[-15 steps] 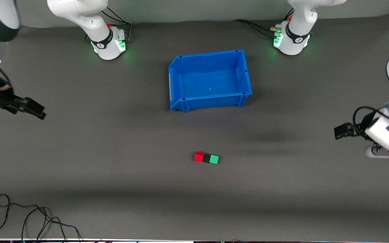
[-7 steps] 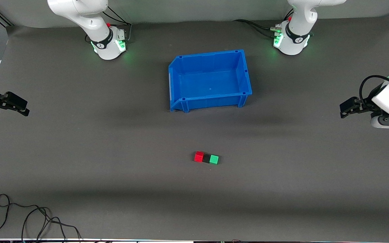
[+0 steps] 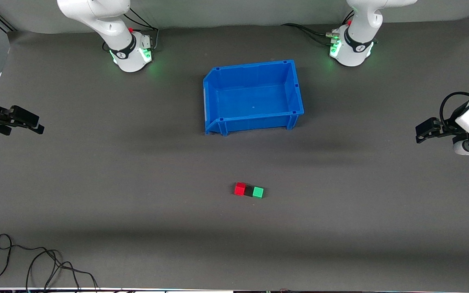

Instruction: Attach green and red cubes to black cube

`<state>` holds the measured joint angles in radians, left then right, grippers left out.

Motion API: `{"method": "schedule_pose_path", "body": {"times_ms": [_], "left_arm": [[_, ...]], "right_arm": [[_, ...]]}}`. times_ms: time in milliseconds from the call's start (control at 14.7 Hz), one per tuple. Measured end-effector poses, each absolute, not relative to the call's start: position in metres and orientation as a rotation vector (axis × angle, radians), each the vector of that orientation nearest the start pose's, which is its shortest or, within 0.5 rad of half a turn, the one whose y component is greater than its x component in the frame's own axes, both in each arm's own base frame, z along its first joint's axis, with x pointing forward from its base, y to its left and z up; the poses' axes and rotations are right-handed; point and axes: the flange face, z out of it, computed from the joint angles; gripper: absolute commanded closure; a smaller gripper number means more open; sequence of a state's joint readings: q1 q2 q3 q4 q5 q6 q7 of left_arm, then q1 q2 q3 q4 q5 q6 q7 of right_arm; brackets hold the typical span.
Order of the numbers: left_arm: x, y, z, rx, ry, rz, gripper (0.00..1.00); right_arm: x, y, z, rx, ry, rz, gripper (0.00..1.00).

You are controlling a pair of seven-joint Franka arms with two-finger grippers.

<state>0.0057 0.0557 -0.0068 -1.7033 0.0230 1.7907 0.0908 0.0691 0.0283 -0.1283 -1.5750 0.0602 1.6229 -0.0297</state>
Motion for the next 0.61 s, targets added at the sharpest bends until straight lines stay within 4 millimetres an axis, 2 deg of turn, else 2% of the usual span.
{"method": "schedule_pose_path", "body": {"times_ms": [611], "left_arm": [[0.5838, -0.0005, 0.5484, -3.114, 0.161, -0.045, 0.01]], "right_arm": [[0.567, -0.0258, 0.6078, -3.079, 0.05, -0.021, 0.0]]}}
